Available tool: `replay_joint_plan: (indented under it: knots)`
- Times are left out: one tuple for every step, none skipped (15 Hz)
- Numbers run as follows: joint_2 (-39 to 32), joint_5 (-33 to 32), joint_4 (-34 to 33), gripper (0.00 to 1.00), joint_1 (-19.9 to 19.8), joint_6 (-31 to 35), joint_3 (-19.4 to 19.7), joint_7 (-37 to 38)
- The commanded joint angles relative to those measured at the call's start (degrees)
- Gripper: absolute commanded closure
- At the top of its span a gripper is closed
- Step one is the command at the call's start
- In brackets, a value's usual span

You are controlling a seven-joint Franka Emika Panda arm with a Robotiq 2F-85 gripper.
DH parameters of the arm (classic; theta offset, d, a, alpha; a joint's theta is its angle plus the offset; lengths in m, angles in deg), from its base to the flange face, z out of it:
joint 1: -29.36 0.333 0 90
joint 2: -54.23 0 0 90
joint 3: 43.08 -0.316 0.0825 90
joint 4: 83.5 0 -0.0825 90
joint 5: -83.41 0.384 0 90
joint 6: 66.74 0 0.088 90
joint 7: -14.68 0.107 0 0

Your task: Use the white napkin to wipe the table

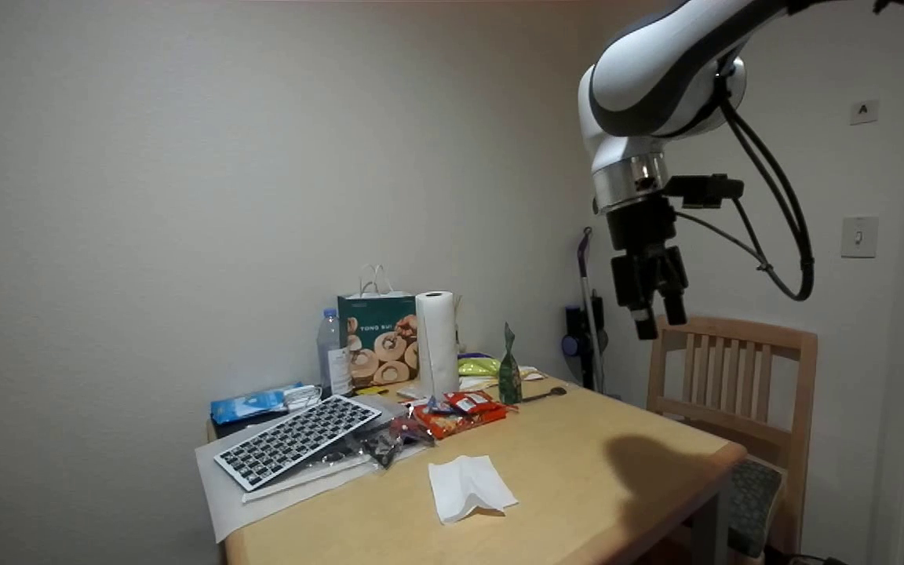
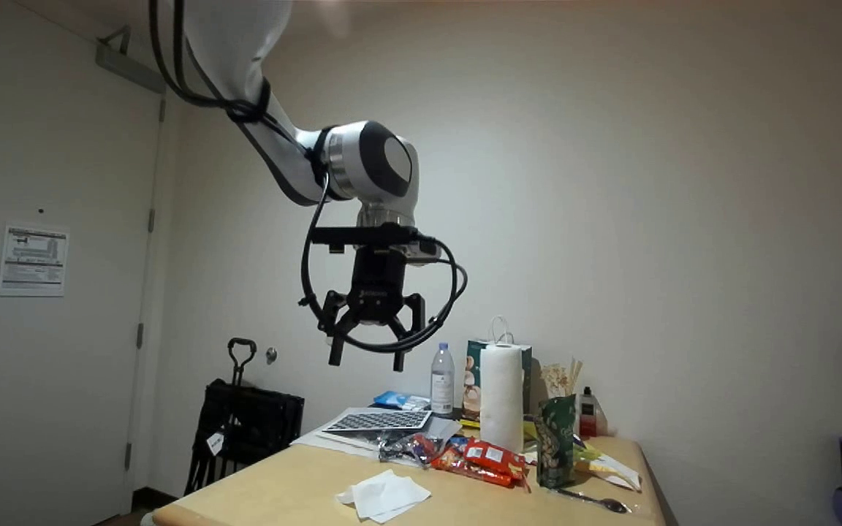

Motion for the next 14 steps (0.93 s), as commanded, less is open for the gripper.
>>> replay_joint_plan:
  knots:
    - [-1.8,2.0,-1.0,0.0,-0.2,0.4,-0.3,0.9]
    - [-3.0,2.3,-1.6,0.0,-0.1,0.6,-0.4,1.1]
    - [-3.3,2.3,-1.7,0.0,-0.1,0.6,-0.5,1.1]
    - [-3.3,2.3,-1.7,0.0,-0.2,0.6,-0.5,1.1]
    - [-3.1,2.3,-1.7,0.0,-0.2,0.6,-0.4,1.1]
    - [-2.9,2.3,-1.7,0.0,-0.1,0.6,-0.4,1.1]
    - [-2.8,2.3,-1.7,0.0,-0.1,0.6,-0.4,1.1]
    - [-4.4,1.9,-2.1,0.0,0.1,2.4,-1.1,3.8]
    - [-6.0,1.0,-2.6,0.0,0.5,4.1,-1.7,5.2]
    - [-8.0,0.3,-3.3,0.0,0.7,6.6,-2.4,8.4]
    - [-10.3,-0.6,-4.2,0.0,1.0,8.7,-3.0,11.0]
    - [-12.6,-2.1,-5.1,0.0,1.4,10.6,-3.7,13.7]
    - [-14.5,-3.4,-6.1,0.0,1.9,11.4,-4.1,15.7]
    - [-16.6,-4.7,-7.4,0.0,2.5,11.9,-4.5,17.8]
